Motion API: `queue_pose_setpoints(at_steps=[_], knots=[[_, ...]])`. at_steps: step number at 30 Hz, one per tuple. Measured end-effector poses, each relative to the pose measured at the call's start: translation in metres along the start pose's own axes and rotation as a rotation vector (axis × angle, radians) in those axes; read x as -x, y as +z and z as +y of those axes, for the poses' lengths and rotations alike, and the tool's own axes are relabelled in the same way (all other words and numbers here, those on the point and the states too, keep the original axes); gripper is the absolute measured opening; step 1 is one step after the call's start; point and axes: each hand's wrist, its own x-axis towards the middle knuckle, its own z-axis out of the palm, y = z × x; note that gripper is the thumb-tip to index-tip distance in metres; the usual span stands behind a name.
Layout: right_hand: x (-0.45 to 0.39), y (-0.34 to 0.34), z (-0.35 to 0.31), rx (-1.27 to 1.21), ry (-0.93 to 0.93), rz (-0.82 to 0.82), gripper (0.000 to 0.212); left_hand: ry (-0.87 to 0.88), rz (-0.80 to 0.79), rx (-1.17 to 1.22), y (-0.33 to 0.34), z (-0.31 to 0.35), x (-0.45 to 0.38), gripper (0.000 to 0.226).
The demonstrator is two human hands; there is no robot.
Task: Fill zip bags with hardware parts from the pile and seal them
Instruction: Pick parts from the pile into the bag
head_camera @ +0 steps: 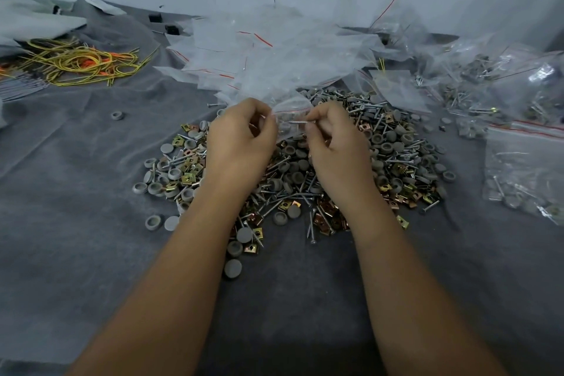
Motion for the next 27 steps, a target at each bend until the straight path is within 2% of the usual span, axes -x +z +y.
queue_pose_setpoints(at_steps=[2,4,9,14,17,20,22,24,27], knots=[[0.001,0.001,0.003,0.217,-0.084,0.040,0.006,0.034,-0.001,0.029,0.001,0.000,0.000,0.012],[0.000,0.001,0.003,0.363,-0.152,0.099,0.013,0.089,-0.025,0.044,0.003,-0.001,0.001,0.012],[0.000,0.000,-0.001,0.458,-0.312,0.197,0.014,0.165,-0.105,0.110,0.007,-0.002,0.004,0.015],[-0.001,0.005,0.000,0.533,-0.428,0.159,0.006,0.192,-0.107,0.155,0.008,-0.001,0.005,0.016],[-0.001,0.005,-0.002,0.447,-0.412,0.115,0.021,0.119,0.012,0.089,0.006,-0.002,0.003,0.013],[-0.002,0.001,-0.010,0.005,-0.277,0.144,0.027,0.083,0.248,0.050,-0.003,-0.004,-0.001,0.016],[-0.003,-0.003,-0.011,-0.132,-0.180,0.199,0.028,0.073,0.340,0.031,-0.009,-0.007,-0.004,0.014],[-0.003,-0.007,-0.009,-0.105,-0.113,0.150,0.024,0.041,0.286,-0.044,-0.010,-0.009,-0.004,0.013],[-0.004,-0.005,-0.004,0.169,-0.095,-0.056,0.018,-0.025,0.108,-0.212,-0.003,-0.012,-0.004,0.013]])
